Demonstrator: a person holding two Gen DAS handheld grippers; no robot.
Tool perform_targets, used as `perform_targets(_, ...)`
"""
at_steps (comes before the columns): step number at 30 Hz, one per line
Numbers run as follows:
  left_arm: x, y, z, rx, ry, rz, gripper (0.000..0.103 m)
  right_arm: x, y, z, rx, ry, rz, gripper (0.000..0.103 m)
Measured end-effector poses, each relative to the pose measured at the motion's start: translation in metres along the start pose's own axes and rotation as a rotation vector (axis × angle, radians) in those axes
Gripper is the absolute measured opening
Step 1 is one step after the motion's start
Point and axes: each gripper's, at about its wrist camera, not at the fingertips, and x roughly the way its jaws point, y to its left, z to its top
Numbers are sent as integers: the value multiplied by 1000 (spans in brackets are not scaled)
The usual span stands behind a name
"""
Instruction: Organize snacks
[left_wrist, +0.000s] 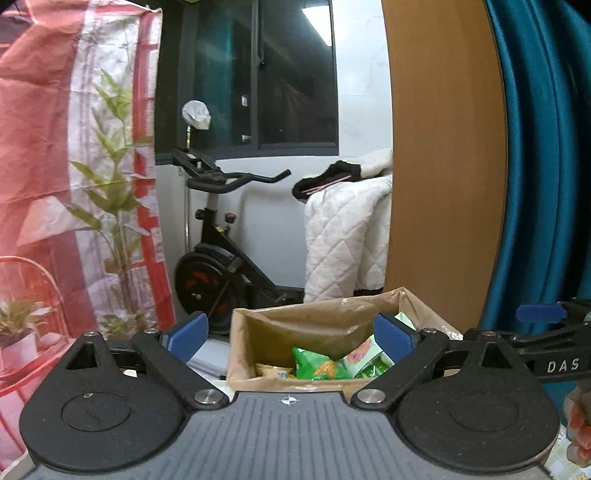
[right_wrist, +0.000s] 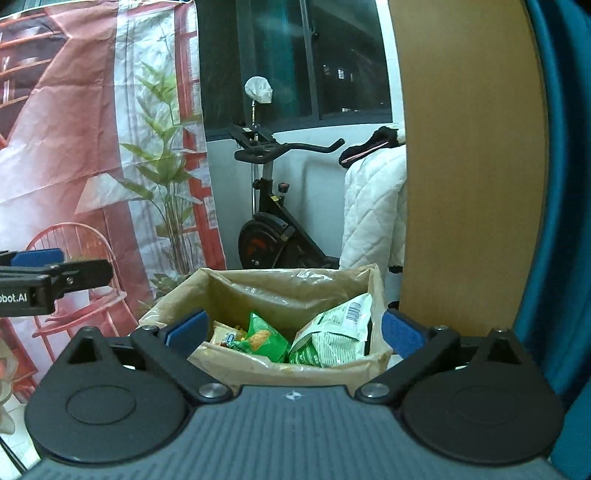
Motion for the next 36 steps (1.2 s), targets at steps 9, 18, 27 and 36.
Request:
perform_targets(9, -27, -2, -1, -37, -49, 32, 97, -31, 11, -1, -12, -31, 14, 102)
perform_targets(18, -35, -7, 2, -16, -56, 104, 97, -39, 11, -2, -6, -34, 18, 102)
perform_targets(27, -33, -12, 0, -13, -37, 112, 97, -42, 10, -6, 12, -24, 15, 102)
perform_targets(36, -37, -10, 1, -20, -35, 110, 97, -43, 11, -3, 15, -30, 16, 102)
